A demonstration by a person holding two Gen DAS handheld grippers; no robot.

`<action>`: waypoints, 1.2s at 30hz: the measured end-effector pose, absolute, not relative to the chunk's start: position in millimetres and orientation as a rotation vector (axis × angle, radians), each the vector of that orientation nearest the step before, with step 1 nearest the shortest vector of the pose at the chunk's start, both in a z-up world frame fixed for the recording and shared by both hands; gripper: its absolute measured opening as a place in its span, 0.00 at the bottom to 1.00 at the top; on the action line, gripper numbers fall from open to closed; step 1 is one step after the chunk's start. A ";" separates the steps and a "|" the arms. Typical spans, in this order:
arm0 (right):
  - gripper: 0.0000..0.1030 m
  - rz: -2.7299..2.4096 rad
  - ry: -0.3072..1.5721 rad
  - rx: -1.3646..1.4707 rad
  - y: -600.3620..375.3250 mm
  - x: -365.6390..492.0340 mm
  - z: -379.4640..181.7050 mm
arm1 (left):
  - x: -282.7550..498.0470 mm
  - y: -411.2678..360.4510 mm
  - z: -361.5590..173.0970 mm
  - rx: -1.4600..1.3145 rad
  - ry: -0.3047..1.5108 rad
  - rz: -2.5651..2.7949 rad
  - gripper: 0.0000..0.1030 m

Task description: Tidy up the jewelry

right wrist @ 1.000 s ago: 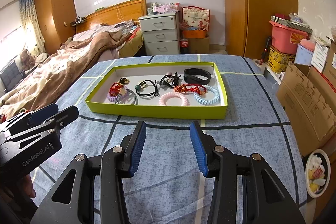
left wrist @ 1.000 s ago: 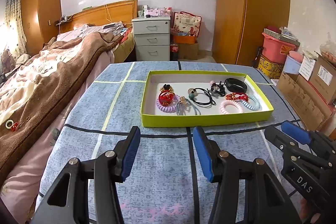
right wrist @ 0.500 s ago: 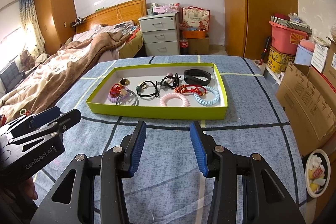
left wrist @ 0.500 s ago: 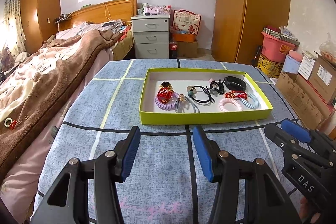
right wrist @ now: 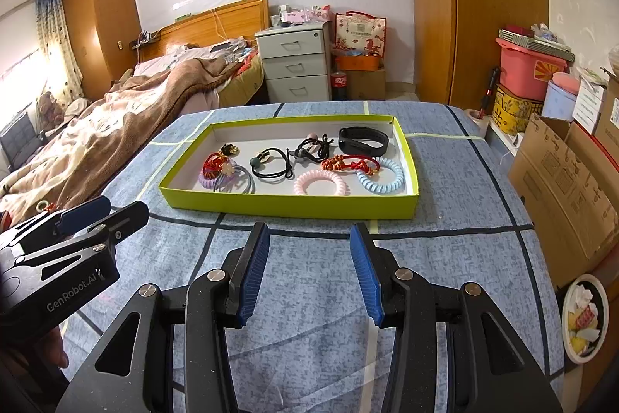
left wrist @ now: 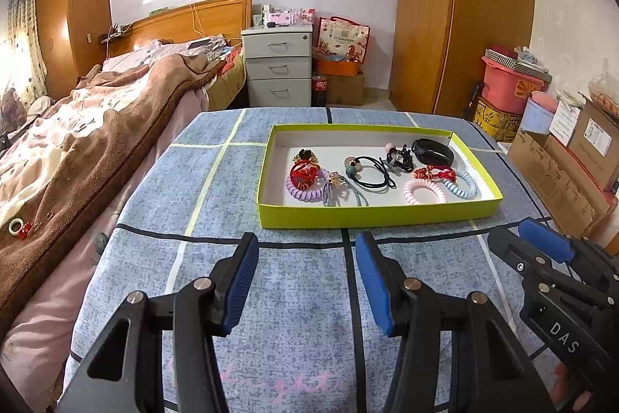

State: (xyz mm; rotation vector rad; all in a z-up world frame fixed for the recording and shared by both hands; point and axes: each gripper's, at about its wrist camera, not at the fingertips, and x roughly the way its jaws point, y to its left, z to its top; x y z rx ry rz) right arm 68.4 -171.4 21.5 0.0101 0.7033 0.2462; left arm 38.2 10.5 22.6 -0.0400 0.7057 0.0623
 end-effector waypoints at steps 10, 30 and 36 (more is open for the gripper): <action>0.43 0.245 0.704 0.009 -171.2 68.9 21.2 | 38.2 9.6 22.5 -0.044 0.706 0.066 0.53; 0.43 0.244 0.709 0.009 -171.1 68.4 19.8 | 37.2 10.4 24.1 -0.045 0.707 0.061 0.53; 0.43 0.245 0.709 0.010 -170.9 68.2 19.2 | 37.4 10.4 25.1 -0.053 0.710 0.054 0.53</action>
